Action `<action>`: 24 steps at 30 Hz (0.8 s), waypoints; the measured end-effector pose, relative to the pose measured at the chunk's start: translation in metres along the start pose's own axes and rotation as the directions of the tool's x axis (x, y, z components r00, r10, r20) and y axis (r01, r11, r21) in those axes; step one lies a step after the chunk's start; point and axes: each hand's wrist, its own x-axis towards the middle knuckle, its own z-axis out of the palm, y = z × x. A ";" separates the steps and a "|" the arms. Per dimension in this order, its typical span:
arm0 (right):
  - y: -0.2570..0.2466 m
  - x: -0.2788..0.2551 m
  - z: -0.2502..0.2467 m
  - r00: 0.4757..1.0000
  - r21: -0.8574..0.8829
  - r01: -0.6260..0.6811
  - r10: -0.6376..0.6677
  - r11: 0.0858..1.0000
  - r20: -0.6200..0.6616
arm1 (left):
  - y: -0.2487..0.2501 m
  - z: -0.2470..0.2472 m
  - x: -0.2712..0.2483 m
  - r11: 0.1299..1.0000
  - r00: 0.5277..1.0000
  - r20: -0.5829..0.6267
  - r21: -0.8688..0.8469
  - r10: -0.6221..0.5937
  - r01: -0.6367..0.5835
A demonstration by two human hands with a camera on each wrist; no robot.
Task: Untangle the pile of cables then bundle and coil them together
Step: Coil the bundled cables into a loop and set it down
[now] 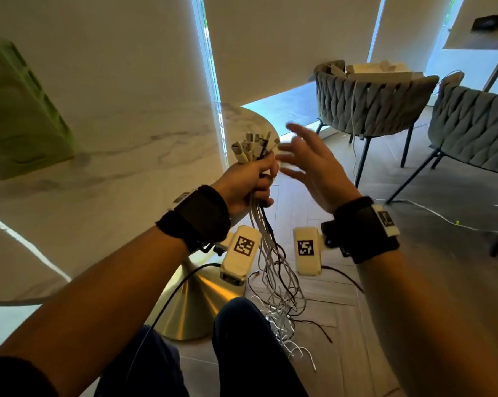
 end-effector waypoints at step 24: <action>0.013 0.007 0.047 0.983 -0.191 -0.037 0.070 0.981 0.170 | 0.048 -0.009 0.019 0.896 0.912 -0.345 -0.297 0.222 -0.331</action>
